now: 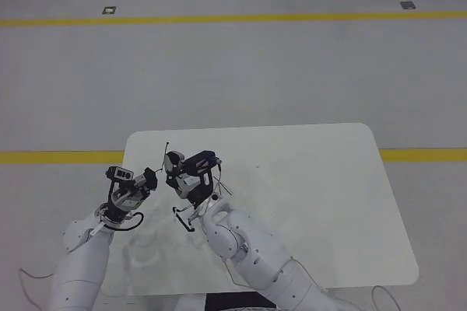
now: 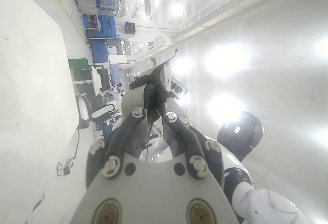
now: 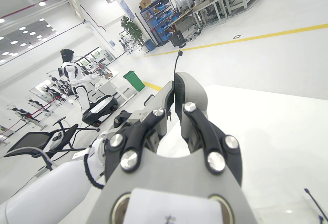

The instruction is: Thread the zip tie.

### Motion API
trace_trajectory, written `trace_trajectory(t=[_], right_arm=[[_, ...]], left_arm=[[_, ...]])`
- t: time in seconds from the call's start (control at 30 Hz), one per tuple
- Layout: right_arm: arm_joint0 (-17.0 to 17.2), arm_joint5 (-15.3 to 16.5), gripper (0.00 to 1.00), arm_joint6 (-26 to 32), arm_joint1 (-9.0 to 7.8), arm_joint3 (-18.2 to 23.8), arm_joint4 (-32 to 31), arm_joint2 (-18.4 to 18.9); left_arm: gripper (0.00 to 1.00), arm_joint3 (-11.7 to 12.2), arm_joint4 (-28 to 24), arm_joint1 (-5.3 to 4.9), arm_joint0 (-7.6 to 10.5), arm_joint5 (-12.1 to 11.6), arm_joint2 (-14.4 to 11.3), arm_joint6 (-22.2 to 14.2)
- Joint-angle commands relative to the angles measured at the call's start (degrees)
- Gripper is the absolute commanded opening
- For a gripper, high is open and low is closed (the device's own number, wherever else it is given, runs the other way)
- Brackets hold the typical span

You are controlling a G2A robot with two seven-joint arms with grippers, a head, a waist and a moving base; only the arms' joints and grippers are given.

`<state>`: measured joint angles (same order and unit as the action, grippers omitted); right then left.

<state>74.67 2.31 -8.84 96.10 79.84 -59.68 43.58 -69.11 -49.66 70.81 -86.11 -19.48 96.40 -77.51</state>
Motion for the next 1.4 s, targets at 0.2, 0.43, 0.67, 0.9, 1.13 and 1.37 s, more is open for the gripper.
trace_trajectory(t=[0.2, 0.43, 0.67, 0.9, 1.13, 1.37], right_arm=[[-0.40, 1.09, 0.00, 1.21, 0.11, -0.91, 0.53, -0.29], [-0.51, 1.15, 0.00, 1.84, 0.12, -1.31, 0.50, -0.22], [-0.32, 1.16, 0.00, 1.83, 0.10, -1.43, 0.50, -0.06], [-0.26, 1.53, 1.00, 0.71, 0.13, -1.09, 0.82, 0.17], [0.13, 1.80, 1.00, -1.36, -0.14, 0.34, 0.26, 1.39], [2.63, 3.46, 1.00, -4.17, -1.61, 3.72, -4.16, 4.89]], left_arm=[[0.00, 0.00, 0.00, 0.00, 0.00, 0.00, 0.00, 0.00], [0.00, 0.00, 0.00, 0.00, 0.00, 0.00, 0.00, 0.00], [0.00, 0.00, 0.00, 0.00, 0.00, 0.00, 0.00, 0.00], [0.00, 0.00, 0.00, 0.00, 0.00, 0.00, 0.00, 0.00], [0.00, 0.00, 0.00, 0.00, 0.00, 0.00, 0.00, 0.00], [0.00, 0.00, 0.00, 0.00, 0.00, 0.00, 0.00, 0.00]])
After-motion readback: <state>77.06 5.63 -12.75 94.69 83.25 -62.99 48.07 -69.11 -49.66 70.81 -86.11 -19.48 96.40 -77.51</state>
